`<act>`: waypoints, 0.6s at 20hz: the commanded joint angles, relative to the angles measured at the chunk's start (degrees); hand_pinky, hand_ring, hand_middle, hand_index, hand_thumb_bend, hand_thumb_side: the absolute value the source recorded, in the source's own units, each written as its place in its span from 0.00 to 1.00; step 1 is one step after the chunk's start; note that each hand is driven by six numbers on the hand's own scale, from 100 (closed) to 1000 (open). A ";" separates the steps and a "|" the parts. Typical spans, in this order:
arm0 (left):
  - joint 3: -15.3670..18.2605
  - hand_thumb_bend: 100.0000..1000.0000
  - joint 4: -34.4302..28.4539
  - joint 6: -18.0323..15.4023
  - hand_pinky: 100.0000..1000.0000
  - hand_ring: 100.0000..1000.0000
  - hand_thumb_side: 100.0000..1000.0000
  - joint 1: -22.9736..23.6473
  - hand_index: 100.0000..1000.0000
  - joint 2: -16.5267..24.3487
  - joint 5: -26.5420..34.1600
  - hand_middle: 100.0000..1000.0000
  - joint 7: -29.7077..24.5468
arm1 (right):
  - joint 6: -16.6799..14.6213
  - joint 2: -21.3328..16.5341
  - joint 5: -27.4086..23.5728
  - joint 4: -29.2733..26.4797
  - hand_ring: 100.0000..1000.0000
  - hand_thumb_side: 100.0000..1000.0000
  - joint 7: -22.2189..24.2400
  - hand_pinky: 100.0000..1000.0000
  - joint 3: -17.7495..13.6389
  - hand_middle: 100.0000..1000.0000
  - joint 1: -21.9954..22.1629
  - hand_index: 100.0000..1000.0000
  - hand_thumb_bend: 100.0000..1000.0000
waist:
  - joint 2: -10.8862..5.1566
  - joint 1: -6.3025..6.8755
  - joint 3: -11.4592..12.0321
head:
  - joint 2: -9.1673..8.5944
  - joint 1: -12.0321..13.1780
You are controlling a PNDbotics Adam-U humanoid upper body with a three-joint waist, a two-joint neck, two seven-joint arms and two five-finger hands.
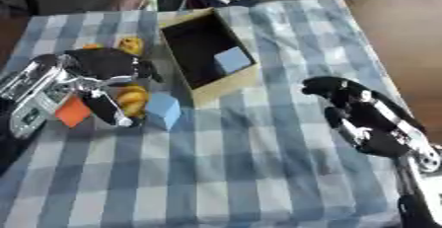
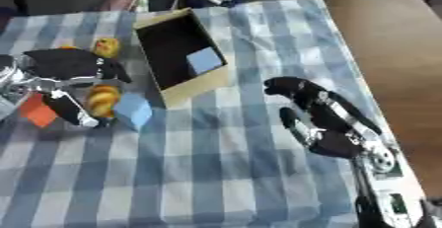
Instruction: Pick up objects on the table and place them in the box.
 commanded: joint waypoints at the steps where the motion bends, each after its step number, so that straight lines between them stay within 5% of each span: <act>1: 0.20 0.41 1.28 -0.40 0.80 0.78 0.32 -1.68 0.90 0.01 -0.52 0.80 0.63 | -0.15 -0.14 -0.39 -0.65 0.86 0.36 0.16 1.00 0.15 0.84 -0.53 0.88 0.00 | -0.89 -0.55 -0.12 | -0.15 0.34; 12: -0.58 0.41 5.10 -2.21 0.80 0.77 0.34 -3.22 0.90 -2.50 -0.53 0.80 -0.40 | -0.15 -0.04 -0.43 -0.60 0.86 0.35 0.47 1.00 0.37 0.84 -0.50 0.88 0.00 | -0.78 -0.51 -0.71 | -0.15 0.85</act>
